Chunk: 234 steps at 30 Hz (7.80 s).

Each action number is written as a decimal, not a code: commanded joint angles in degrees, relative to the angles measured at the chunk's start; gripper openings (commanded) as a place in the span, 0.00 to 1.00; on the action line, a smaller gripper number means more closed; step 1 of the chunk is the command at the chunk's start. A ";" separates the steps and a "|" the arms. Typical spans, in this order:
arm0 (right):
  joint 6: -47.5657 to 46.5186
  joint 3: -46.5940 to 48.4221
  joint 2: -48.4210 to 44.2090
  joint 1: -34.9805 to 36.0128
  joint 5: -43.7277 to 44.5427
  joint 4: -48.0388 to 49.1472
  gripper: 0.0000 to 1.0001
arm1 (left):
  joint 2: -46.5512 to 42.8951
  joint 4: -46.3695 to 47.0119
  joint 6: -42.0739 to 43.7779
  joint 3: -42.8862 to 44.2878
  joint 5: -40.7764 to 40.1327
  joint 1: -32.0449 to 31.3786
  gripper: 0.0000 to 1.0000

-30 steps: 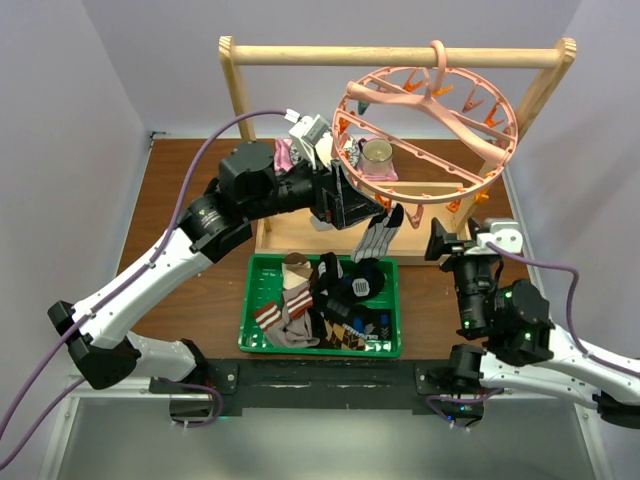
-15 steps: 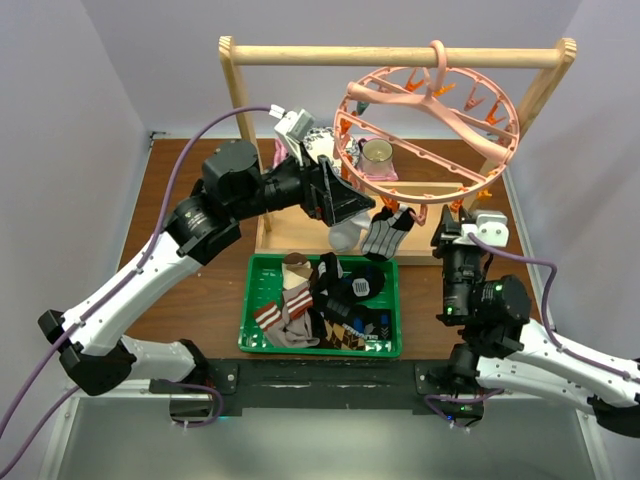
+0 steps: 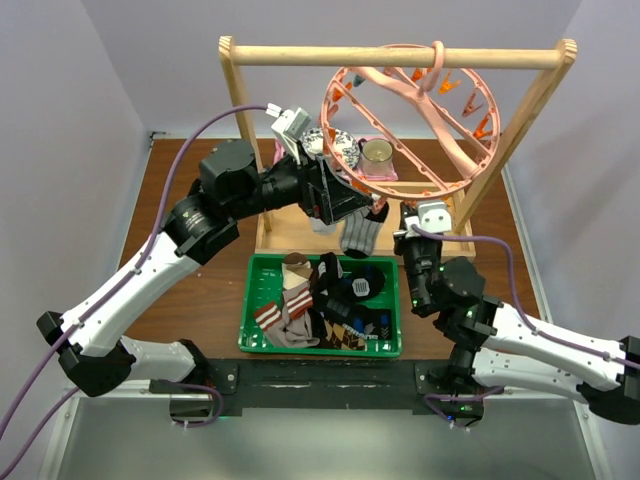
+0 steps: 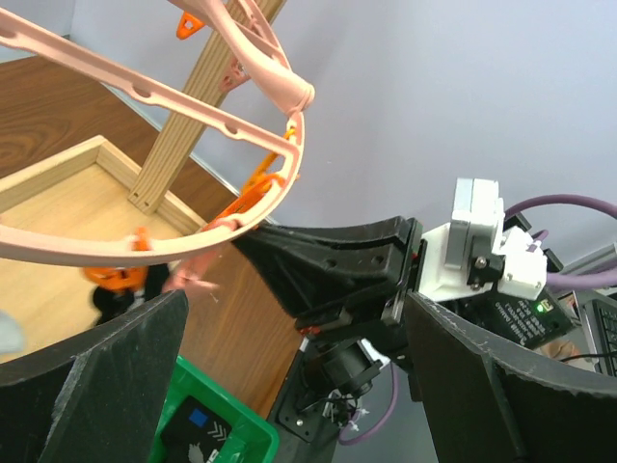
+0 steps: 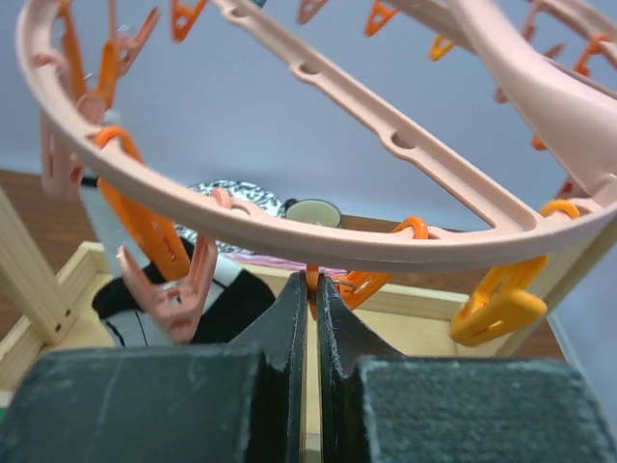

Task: Clip the socks to the hanger
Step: Open the clamp at the hanger.

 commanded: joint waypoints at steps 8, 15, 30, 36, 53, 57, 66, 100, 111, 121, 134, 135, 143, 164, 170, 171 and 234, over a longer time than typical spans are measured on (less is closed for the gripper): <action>9.76 11.40 8.25 2.27 -12.17 -4.35 0.00 | -2.15 0.54 0.50 0.11 0.45 0.58 1.00; 14.24 17.65 13.44 2.79 -19.11 -4.17 0.00 | -5.13 -1.74 -0.82 -4.89 -3.40 1.72 1.00; 27.69 15.02 4.48 3.23 -21.67 -10.05 0.00 | 1.36 1.68 -2.40 -3.15 -2.11 2.25 1.00; 28.40 15.02 3.33 3.15 -22.63 -12.86 0.02 | 7.42 4.76 -5.47 1.50 2.20 2.25 1.00; 29.54 15.55 8.34 3.15 -25.71 -13.49 0.08 | 5.76 6.60 -6.62 3.53 4.49 2.25 1.00; 29.37 16.24 9.22 3.15 -27.11 -13.49 0.11 | 7.69 6.78 -6.36 3.71 3.44 2.25 1.00; 27.70 20.55 12.30 3.23 -29.58 -14.36 0.31 | 12.17 4.33 -3.54 8.71 -1.57 2.16 0.61; 17.24 3.07 0.61 -0.63 -14.01 -7.70 0.74 | 8.31 -0.16 -3.98 8.19 -6.31 2.43 0.59; 18.03 3.77 4.47 -4.67 -22.90 1.54 0.69 | 7.87 -1.13 -4.51 8.19 -7.20 2.43 0.68; 19.17 5.26 6.67 -7.31 -27.56 2.86 0.53 | 7.69 -1.30 -4.95 8.89 -7.11 2.43 0.70; 19.96 5.88 3.94 -8.90 -29.14 -0.65 0.16 | 7.70 -2.18 -5.13 10.21 -7.37 2.43 0.84; 20.05 6.05 3.86 -8.98 -29.14 -0.83 0.15 | 7.35 -2.27 -4.95 9.86 -7.37 2.43 0.84; 19.44 6.58 5.26 -9.69 -27.30 -1.01 0.65 | 6.90 -2.01 -5.39 9.77 -6.76 2.43 0.77; 20.31 6.85 5.97 -13.55 -32.83 -0.30 0.23 | 5.59 -2.45 -5.74 9.16 -6.67 3.04 0.78; 20.49 6.41 6.76 -14.26 -32.83 -0.13 0.27 | 5.06 -2.62 -5.83 9.68 -6.32 3.48 0.78; 20.40 6.32 6.76 -14.52 -33.27 -0.04 0.24 | 5.06 -2.62 -5.83 9.68 -6.23 3.57 0.78; 27.52 6.05 3.51 -15.40 -39.42 -5.13 0.08 | 11.39 6.52 3.49 2.48 -3.33 0.67 0.36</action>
